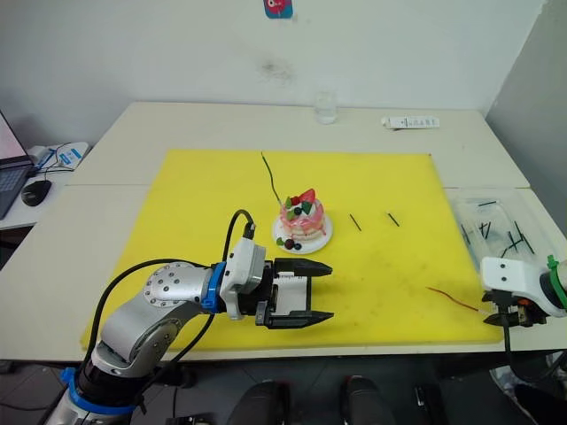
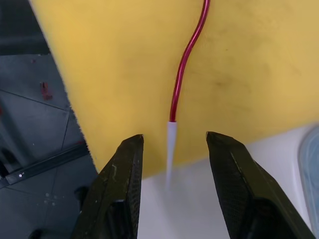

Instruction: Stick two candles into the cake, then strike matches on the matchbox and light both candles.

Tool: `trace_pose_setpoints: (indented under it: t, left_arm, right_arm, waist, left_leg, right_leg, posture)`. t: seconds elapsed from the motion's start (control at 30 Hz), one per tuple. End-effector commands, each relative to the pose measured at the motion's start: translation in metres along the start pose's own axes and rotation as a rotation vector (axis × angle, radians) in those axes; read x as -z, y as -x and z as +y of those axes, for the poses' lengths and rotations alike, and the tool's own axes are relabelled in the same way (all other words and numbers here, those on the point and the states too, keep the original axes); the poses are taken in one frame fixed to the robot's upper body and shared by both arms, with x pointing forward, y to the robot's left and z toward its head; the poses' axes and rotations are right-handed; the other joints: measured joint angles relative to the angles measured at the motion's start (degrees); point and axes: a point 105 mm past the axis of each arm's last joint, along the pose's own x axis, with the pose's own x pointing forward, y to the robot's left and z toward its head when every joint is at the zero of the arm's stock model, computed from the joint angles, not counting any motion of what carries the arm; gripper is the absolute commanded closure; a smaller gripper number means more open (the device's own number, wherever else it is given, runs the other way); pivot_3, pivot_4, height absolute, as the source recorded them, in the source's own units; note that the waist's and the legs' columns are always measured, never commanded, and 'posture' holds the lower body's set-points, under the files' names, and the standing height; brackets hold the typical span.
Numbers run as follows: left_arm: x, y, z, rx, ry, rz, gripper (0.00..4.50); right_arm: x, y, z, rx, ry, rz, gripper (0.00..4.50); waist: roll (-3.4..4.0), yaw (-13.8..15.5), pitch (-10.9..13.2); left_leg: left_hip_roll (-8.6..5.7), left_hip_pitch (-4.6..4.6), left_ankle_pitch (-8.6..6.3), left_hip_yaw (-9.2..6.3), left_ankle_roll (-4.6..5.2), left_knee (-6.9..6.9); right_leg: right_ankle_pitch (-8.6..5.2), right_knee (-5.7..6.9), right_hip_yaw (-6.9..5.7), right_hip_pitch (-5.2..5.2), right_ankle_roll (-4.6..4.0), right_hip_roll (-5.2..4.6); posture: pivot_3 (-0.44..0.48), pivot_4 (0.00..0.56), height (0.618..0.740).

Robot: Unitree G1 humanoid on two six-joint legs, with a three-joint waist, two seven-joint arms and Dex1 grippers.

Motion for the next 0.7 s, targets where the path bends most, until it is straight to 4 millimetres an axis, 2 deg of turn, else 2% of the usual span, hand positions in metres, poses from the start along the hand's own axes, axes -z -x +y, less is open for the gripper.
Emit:
trace_pose_setpoints:
  t: [0.03,0.2,0.4,0.7]
  left_arm:
    - [-0.0115,-0.0065,-0.0089,0.046,-0.080,-0.009,0.95]
    - [-0.0112,-0.0086,-0.0102,0.045,-0.092,-0.006,0.95]
    - [-0.0094,-0.0065,-0.0104,0.033,-0.085,-0.001,0.95]
    - [-0.0092,-0.0073,-0.0096,0.026,-0.081,-0.007,0.95]
  right_arm:
    - [-0.0011,0.0012,-0.0047,0.010,0.007,0.025,2.44]
    - [0.0009,-0.0029,-0.0045,-0.008,-0.011,0.043,2.44]
    - [0.0035,-0.0056,0.0002,-0.032,-0.026,0.057,4.46]
    - [0.0024,-0.0083,0.0005,-0.029,-0.020,0.046,4.46]
  waist:
    - [0.00,0.06,0.00]
    - [0.00,0.08,0.00]
    - [0.01,0.08,0.00]
    - [0.00,0.09,0.00]
  left_leg:
    - [0.00,0.00,0.00,-0.01,0.00,0.00]
    - [0.00,-0.01,0.00,-0.02,0.00,0.00]
    - [0.00,0.00,0.00,-0.02,0.00,0.01]
    - [0.00,0.00,0.00,-0.02,0.00,0.02]
  right_leg:
    - [0.00,0.00,-0.01,0.00,0.00,0.00]
    - [0.01,-0.01,-0.02,0.00,0.02,0.00]
    - [0.01,0.01,-0.02,0.01,0.01,0.00]
    - [0.03,0.01,-0.02,0.01,0.05,0.00]
  posture:
    - [0.000,0.150,0.740]
    - [0.000,0.150,0.740]
    - [0.000,0.150,0.740]
    - [0.000,0.150,0.740]
